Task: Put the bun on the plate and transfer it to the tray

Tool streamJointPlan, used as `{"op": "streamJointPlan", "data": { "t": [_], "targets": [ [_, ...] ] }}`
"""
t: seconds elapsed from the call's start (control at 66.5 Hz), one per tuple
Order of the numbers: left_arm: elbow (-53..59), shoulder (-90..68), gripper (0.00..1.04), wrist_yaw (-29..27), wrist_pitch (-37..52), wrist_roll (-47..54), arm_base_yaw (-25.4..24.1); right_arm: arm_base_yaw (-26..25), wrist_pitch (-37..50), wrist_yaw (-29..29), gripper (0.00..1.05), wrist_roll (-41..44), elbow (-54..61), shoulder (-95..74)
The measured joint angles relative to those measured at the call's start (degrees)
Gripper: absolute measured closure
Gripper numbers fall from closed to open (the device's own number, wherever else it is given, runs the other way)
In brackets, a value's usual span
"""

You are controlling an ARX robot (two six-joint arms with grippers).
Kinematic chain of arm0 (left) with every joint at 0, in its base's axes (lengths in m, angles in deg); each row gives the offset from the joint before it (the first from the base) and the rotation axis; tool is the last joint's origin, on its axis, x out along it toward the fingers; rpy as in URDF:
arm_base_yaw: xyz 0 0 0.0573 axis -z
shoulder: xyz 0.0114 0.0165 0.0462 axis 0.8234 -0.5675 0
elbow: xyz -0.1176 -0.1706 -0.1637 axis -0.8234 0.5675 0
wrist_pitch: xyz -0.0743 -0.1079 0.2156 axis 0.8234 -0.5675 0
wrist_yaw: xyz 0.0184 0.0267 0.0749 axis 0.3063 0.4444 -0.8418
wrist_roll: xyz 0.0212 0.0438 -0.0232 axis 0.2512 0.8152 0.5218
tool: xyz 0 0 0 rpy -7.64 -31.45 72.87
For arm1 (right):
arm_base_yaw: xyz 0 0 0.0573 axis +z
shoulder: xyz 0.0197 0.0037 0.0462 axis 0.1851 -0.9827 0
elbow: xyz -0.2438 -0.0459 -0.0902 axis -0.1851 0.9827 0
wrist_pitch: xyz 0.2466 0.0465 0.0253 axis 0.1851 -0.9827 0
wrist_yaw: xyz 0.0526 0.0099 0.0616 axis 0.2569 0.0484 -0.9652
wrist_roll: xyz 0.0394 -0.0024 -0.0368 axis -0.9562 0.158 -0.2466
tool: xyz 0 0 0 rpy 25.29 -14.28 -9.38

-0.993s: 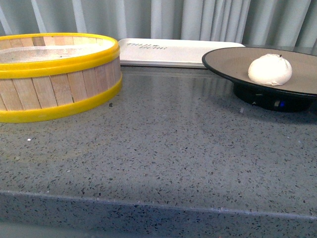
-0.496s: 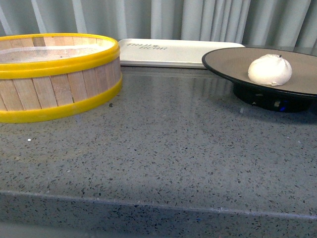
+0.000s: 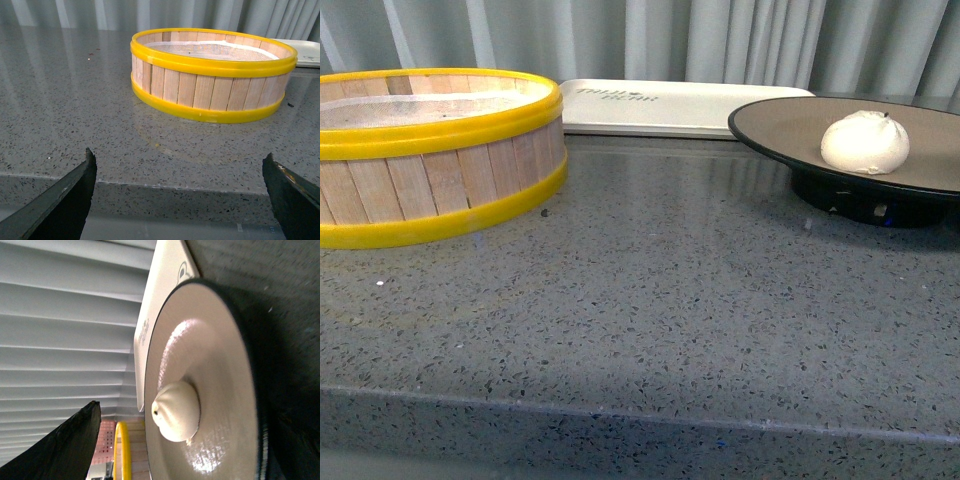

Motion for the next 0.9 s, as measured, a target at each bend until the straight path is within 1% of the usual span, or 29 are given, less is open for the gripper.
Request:
{"op": "streamJointPlan", "data": {
  "t": [0.075, 0.12, 0.271, 0.301, 0.391, 0.406, 0.542, 0.647, 0.677, 0.903],
  "targets": [
    [0.0, 0.0, 0.07, 0.0, 0.0, 0.0, 0.0, 1.5, 0.5, 0.5, 0.09, -1.3, 0.1, 0.2],
    [0.0, 0.0, 0.07, 0.0, 0.0, 0.0, 0.0, 1.8, 1.1, 0.5, 0.14, -2.1, 0.2, 0.2],
    [0.0, 0.0, 0.07, 0.0, 0.0, 0.0, 0.0, 1.7, 2.3, 0.2, 0.4, -3.9, 0.4, -0.3],
    [0.0, 0.0, 0.07, 0.0, 0.0, 0.0, 0.0, 1.6, 2.4, 0.2, 0.44, -4.0, 0.5, -0.4],
    [0.0, 0.0, 0.07, 0.0, 0.0, 0.0, 0.0, 1.1, 3.1, 0.0, 0.61, -4.7, 1.2, -0.8],
    [0.0, 0.0, 0.07, 0.0, 0.0, 0.0, 0.0, 1.1, 3.1, -0.1, 0.61, -4.7, 1.3, -0.8],
    [0.0, 0.0, 0.07, 0.0, 0.0, 0.0, 0.0, 0.2, 3.3, -0.3, 0.85, -5.0, 1.8, -1.1],
    [0.0, 0.0, 0.07, 0.0, 0.0, 0.0, 0.0, -0.5, 3.2, -0.5, 0.99, -4.5, 1.8, -1.1],
    [0.0, 0.0, 0.07, 0.0, 0.0, 0.0, 0.0, -0.7, 3.2, -0.5, 1.01, -4.0, 1.8, -1.1],
    [0.0, 0.0, 0.07, 0.0, 0.0, 0.0, 0.0, -1.4, 4.1, -1.1, 1.02, -3.9, 1.9, -1.1]
  ]
}}
